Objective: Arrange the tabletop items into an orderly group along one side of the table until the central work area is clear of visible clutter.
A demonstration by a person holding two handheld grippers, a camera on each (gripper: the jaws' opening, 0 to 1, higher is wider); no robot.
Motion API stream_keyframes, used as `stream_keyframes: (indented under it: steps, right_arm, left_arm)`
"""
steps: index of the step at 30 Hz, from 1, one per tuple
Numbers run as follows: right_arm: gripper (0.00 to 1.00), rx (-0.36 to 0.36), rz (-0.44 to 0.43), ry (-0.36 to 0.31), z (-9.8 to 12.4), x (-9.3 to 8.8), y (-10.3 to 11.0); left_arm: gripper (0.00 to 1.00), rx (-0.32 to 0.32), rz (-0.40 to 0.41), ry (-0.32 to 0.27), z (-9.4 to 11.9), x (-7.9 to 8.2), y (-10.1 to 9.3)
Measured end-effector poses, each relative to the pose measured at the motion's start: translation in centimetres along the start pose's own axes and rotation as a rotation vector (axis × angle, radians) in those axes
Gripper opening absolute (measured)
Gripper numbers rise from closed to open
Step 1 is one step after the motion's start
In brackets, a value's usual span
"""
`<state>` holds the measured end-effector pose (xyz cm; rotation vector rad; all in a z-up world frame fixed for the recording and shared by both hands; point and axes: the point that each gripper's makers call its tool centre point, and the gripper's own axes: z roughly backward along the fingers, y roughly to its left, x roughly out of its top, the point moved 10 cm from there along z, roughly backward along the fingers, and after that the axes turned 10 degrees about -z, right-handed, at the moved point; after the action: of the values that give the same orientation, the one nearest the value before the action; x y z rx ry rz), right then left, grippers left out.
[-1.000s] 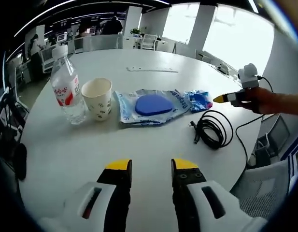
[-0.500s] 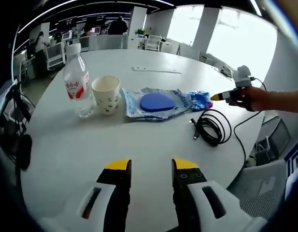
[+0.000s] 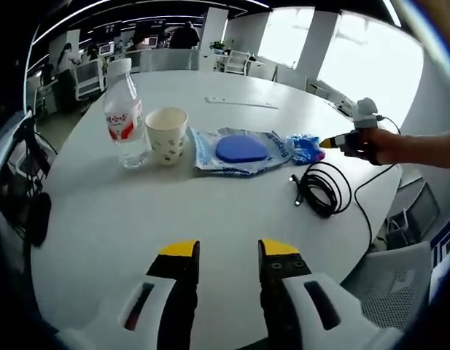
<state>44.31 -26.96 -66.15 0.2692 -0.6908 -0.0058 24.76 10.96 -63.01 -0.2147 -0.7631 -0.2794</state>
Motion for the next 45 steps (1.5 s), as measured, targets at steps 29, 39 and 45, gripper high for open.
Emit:
stream_keyframes:
  steps: [29, 39, 45]
  right_arm:
    - [0.06, -0.04, -0.061, -0.025, 0.8, 0.1, -1.8]
    - [0.07, -0.005, -0.021, -0.047, 2.4, -1.0, -0.8]
    - [0.09, 0.007, -0.018, -0.038, 3.4, -2.3, -0.6]
  left_arm:
    - [0.31, -0.008, 0.003, -0.005, -0.4, 0.1, 0.0]
    - [0.31, -0.012, 0.001, -0.011, -0.3, 0.2, -0.1]
    - [0.31, -0.013, 0.005, -0.011, -0.2, 0.1, -0.1]
